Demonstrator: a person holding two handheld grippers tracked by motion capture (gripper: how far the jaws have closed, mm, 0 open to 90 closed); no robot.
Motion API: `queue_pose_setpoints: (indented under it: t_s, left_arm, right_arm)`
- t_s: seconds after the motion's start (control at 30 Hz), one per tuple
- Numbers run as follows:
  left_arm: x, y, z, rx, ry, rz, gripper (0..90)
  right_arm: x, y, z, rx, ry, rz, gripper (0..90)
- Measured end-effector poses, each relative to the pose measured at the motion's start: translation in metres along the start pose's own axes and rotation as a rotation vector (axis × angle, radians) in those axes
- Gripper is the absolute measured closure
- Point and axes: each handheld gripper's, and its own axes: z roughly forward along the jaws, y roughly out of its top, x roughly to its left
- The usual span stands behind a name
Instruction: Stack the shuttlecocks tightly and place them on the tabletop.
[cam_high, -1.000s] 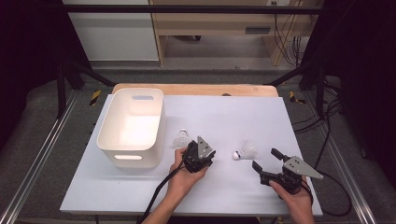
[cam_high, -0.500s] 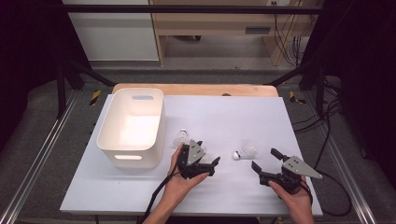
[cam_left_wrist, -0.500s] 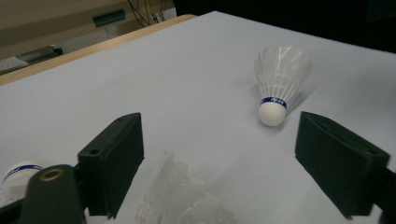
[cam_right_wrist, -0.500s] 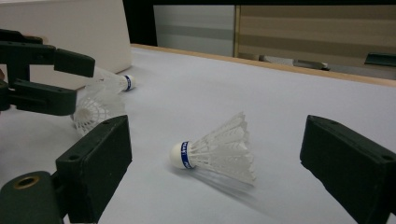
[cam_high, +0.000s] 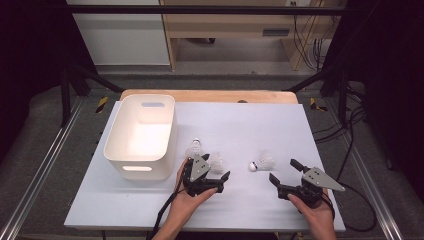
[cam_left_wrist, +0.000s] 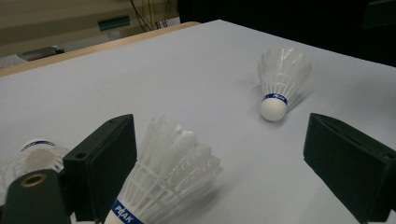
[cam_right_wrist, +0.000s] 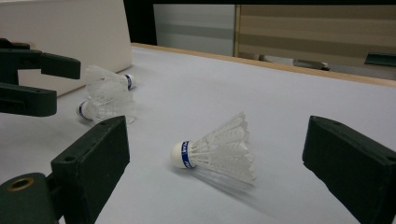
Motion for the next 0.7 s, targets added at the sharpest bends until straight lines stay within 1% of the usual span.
queue_pose_setpoints:
  t_s: [0.23, 0.3, 0.37, 0.43, 0.53, 0.57, 0.63, 0.7]
  left_arm:
    - [-0.001, -0.002, -0.006, -0.017, -0.006, -0.015, 6.8]
    - [-0.002, -0.003, -0.01, -0.03, -0.009, -0.025, 6.0]
    - [-0.003, -0.004, -0.015, -0.042, -0.012, -0.026, 5.3]
    - [-0.003, -0.004, -0.019, -0.052, -0.015, -0.021, 4.7]
    - [-0.004, -0.004, -0.026, -0.067, -0.009, -0.012, 4.1]
    - [-0.004, -0.004, -0.028, -0.077, -0.013, -0.012, 4.0]
    - [-0.004, -0.004, -0.033, -0.089, -0.021, -0.016, 3.9]
    - [-0.005, -0.005, -0.039, -0.111, -0.021, -0.021, 3.9]
  right_arm:
    - [-0.001, -0.001, 0.0, 0.005, -0.006, -0.002, 6.8]
    - [-0.001, -0.001, 0.0, 0.0, 0.002, -0.006, 5.9]
    - [-0.001, -0.001, 0.0, -0.002, 0.009, -0.006, 5.6]
    - [0.0, -0.001, 0.001, 0.006, 0.014, -0.012, 5.2]
    - [0.001, -0.001, 0.002, 0.01, 0.012, -0.02, 5.4]
    - [0.001, -0.001, 0.001, 0.013, 0.013, -0.015, 5.5]
    - [0.001, -0.001, 0.001, 0.014, 0.01, -0.02, 6.3]
    - [0.001, -0.002, 0.0, 0.013, -0.023, -0.039, 8.7]
